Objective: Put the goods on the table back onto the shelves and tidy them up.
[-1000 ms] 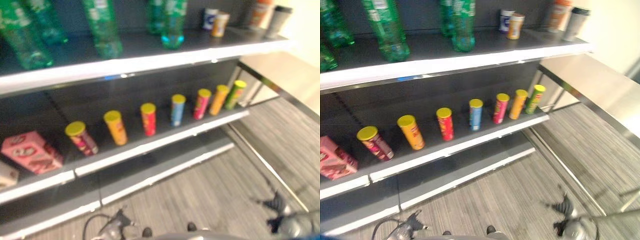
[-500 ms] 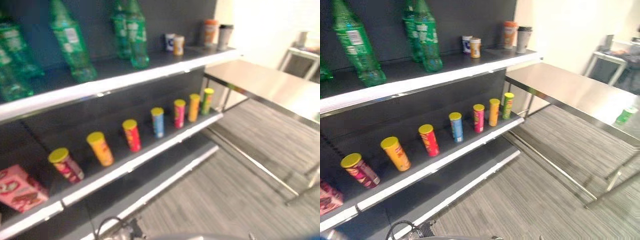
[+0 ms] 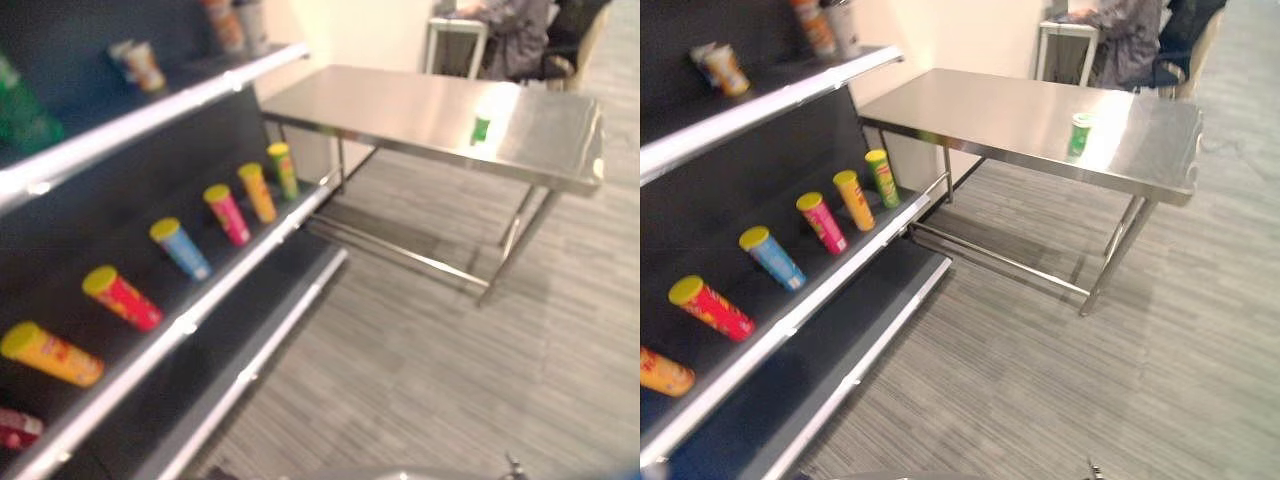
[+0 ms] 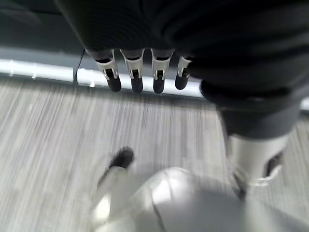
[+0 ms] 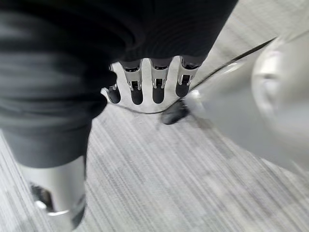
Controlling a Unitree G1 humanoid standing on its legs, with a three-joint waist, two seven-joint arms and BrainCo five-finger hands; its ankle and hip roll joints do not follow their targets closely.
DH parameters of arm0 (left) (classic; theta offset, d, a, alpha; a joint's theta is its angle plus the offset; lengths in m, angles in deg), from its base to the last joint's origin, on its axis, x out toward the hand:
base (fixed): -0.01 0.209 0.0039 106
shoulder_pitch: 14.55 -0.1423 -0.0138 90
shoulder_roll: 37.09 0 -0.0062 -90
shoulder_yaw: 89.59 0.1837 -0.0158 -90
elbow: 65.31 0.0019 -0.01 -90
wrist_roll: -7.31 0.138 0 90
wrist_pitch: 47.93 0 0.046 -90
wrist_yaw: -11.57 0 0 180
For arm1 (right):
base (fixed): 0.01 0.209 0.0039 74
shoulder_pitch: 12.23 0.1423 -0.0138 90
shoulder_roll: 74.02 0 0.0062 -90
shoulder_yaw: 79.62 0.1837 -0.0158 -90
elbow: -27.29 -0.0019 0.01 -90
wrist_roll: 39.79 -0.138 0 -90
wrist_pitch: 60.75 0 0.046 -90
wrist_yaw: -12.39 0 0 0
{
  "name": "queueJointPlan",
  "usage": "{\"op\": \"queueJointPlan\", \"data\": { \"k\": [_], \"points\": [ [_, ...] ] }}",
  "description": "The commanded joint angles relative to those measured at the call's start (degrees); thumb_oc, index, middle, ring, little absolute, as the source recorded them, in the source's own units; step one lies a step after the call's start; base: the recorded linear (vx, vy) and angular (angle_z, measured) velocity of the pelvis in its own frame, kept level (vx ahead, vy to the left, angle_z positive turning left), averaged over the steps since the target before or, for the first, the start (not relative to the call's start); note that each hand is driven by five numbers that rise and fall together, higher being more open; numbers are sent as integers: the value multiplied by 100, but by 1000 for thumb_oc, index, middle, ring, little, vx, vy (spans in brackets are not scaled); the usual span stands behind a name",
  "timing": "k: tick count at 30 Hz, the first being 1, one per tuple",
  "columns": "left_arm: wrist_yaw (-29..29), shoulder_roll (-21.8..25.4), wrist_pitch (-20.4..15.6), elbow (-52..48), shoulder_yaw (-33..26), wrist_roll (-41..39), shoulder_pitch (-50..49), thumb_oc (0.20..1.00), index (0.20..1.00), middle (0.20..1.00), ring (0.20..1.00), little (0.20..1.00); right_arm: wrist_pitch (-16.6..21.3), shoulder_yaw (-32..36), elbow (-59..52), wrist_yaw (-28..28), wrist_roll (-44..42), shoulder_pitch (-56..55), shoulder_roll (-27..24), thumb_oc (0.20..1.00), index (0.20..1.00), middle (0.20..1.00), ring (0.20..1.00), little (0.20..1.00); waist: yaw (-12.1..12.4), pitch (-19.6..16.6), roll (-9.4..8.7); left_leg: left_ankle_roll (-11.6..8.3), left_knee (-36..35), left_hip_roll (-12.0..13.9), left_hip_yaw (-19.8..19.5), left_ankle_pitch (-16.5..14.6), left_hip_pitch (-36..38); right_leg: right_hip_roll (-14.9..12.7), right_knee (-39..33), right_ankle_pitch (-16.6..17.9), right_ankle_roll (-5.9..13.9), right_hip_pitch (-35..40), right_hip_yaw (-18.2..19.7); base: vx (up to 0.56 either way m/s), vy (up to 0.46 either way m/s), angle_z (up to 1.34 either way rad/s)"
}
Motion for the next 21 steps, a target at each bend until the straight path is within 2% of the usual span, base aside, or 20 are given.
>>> {"op": "queueJointPlan", "data": {
  "k": [1, 2, 3, 6, 7, 8, 10, 11, 12, 13, 14, 15, 16, 18, 21],
  "points": [
    [-240, 561, -181, 11, -48, -214, 664, 1000, 1000, 1000, 1000, 1000, 161, -92, 21, 10, 256, 592, 333, 1000, 1000, 1000, 1000, 1000, -330, 369, -169, -378, -442, 836, -253, 619, -216, -3, 723, -679, -237, -356, 678, -52, -514, -16],
    [-242, 551, -179, 11, -59, -218, 673, 1000, 1000, 1000, 1000, 1000, 160, -98, 26, 6, 259, 612, 322, 1000, 1000, 1000, 1000, 1000, -332, 376, -141, -392, -442, 870, -254, 633, -224, 26, 750, -706, -258, -378, 683, -42, -391, -17],
    [-276, 523, -191, -10, -53, -273, 738, 1000, 1000, 1000, 1000, 1000, 173, -356, -44, -14, 515, 761, 195, 1000, 1000, 1000, 1000, 1000, -318, 453, -81, -376, -442, 888, -619, 764, -333, 185, 807, -840, -342, -556, 908, 1, -109, -16],
    [-276, 519, -192, -8, -56, -273, 740, 1000, 1000, 1000, 1000, 1000, 173, -357, -43, -15, 515, 765, 191, 1000, 1000, 1000, 1000, 1000, -317, 446, -74, -379, -442, 895, -619, 768, -344, 190, 820, -848, -346, -574, 911, 1, -34, -44],
    [-276, 519, -192, -8, -56, -273, 740, 1000, 1000, 1000, 1000, 1000, 173, -357, -43, -15, 515, 765, 191, 1000, 1000, 1000, 1000, 1000, -317, 446, -74, -379, -442, 895, -619, 768, -344, 190, 820, -848, -346, -574, 911, 420, -593, -6],
    [-451, 382, -304, 61, -49, -344, 639, 1000, 1000, 1000, 1000, 1000, 172, -1136, -112, -88, 1987, 1070, -107, 1000, 1000, 1000, 1000, 1000, 244, 437, -256, 116, -442, -562, -3463, 533, -652, 966, 95, -720, -689, -603, 1743, 476, -675, -36],
    [-428, 442, -298, 109, -302, -480, 656, 1000, 1000, 1000, 1000, 1000, 98, -1400, -123, -1, 2475, 1042, -136, 1000, 1000, 1000, 1000, 1000, 310, 372, -291, 210, -421, -829, -3042, 379, -591, 1067, -220, -601, -721, -424, 1621, 358, -469, -171],
    [-416, 433, -299, 118, -390, -520, 659, 1000, 1000, 1000, 1000, 1000, 56, -1490, -126, -34, 2623, 1087, -136, 1000, 1000, 1000, 1000, 1000, 386, 352, -288, 242, -442, -977, -3063, 330, -612, 1133, -372, -582, -733, -355, 1635, 129, -113, -145],
    [-415, 434, -299, 118, -392, -520, 658, 1000, 1000, 1000, 1000, 1000, 54, -1492, -127, -35, 2625, 1087, -135, 1000, 1000, 1000, 1000, 1000, 389, 361, -291, 243, -442, -979, -3056, 323, -597, 1132, -385, -580, -731, -337, 1639, 131, -94, -43],
    [-402, 377, -310, 127, -433, -549, 629, 1000, 1000, 1000, 1000, 1000, 41, -1554, -141, -85, 2714, 1141, -126, 1000, 1000, 1000, 1000, 1000, 470, 359, -278, 282, -442, -1162, -3245, 274, -684, 1215, -495, -585, -755, -273, 1670, 154, -122, -46],
    [-374, 268, -331, 143, -496, -627, 552, 1000, 1000, 1000, 1000, 1000, 70, -1576, -203, -71, 2666, 1149, -61, 1000, 1000, 1000, 1000, 1000, 639, 426, -257, 285, -442, -1494, -3759, 306, -961, 1361, -562, -631, -800, -161, 1774, 207, -156, -117],
    [-387, 239, -347, 181, -550, -674, 514, 1000, 1000, 1000, 1000, 1000, 90, -1591, -252, -50, 2640, 1131, -23, 1000, 1000, 1000, 1000, 1000, 677, 443, -239, 292, -442, -1571, -3916, 324, -1051, 1419, -549, -667, -805, -97, 1812, 234, -154, -126],
    [-571, -139, -382, 246, -487, -654, 545, 1000, 1000, 1000, 1000, 1000, 124, -1602, -269, -90, 2586, 1092, 147, 1000, 1000, 1000, 1000, 1000, 762, 454, -288, 294, -442, -1659, -4084, 342, -1199, 1470, -568, -730, -836, 25, 1853, 219, -117, -68],
    [-502, -104, -348, 407, -683, -781, 316, 1000, 1000, 1000, 1000, 1000, 189, -1611, -284, -63, 2448, 912, 287, 1000, 1000, 1000, 1000, 1000, 944, 486, -326, 300, -442, -1834, -4361, 337, -1438, 1546, -582, -864, -867, 242, 1894, 196, -82, 23],
    [-507, -92, -345, 453, -763, -891, 249, 1000, 1000, 1000, 1000, 1000, 183, -1656, -284, -41, 2405, 789, 387, 1000, 1000, 1000, 1000, 1000, 1067, 532, -351, 267, -442, -1945, -4499, 354, -1727, 1567, -631, -974, -869, 471, 2003, 190, 3, 21]
  ]
}}
